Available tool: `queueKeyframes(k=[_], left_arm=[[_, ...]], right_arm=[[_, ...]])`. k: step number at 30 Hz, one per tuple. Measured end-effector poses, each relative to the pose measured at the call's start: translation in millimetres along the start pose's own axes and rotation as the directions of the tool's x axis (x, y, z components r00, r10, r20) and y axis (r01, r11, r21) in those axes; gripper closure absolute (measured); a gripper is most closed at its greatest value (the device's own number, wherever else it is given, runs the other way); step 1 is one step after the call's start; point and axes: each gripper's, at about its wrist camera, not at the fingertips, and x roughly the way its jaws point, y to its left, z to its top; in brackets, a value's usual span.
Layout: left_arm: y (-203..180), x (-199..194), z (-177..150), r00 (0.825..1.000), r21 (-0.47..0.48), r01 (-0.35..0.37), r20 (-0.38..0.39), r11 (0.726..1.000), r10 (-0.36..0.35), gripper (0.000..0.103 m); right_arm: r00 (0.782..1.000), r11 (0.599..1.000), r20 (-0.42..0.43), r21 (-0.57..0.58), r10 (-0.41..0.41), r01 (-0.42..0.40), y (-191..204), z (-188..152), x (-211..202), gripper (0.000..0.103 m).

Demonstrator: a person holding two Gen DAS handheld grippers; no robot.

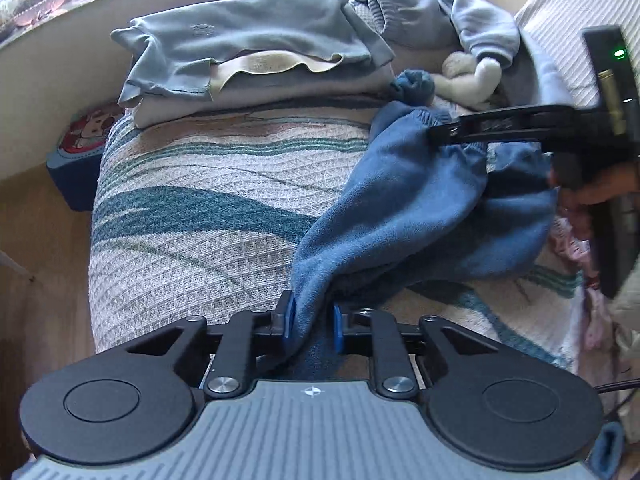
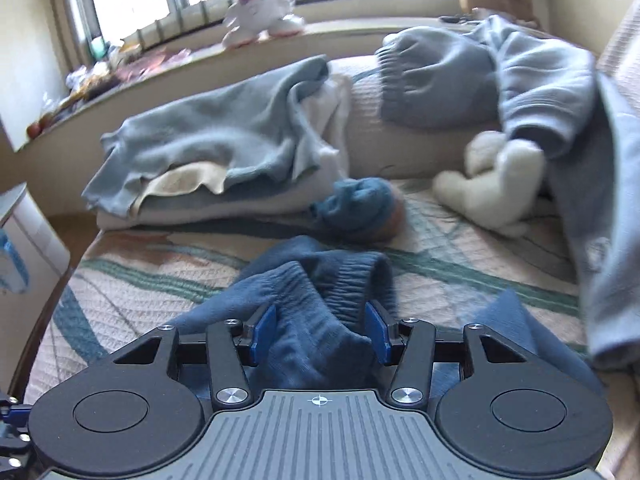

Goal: Fold clothes

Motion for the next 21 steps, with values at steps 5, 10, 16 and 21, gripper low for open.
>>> queueKeyframes(k=[5, 10, 16, 21], left_arm=[[2.4, -5.4, -2.4, 1.0, -0.038, 0.014, 0.002, 0.999, -0.014, 0.086], [-0.5, -7.2, -6.9, 1.0, -0.03, 0.005, 0.004, 1.0, -0.005, 0.085], [8.8, -11.6, -8.4, 1.0, -0.08, 0.012, 0.016, 0.997, -0.011, 0.077], [13.0, -19.2, -6.1, 0.999, -0.088, -0.01, 0.041, 0.996, 0.014, 0.07]], right_arm=[[0.999, 0.994, -0.031, -0.107, 0.034, -0.038, 17.5, 9.5, 8.3, 0.054], [0.996, 0.991, -0.085, -0.132, 0.024, -0.035, 23.1, 5.0, 26.4, 0.076], [0.999, 0.977, 0.046, -0.212, 0.019, -0.009, 44.5, 14.9, 0.1, 0.081], [0.977, 0.963, 0.194, -0.267, 0.09, -0.035, 74.2, 49.1, -28.4, 0.081]])
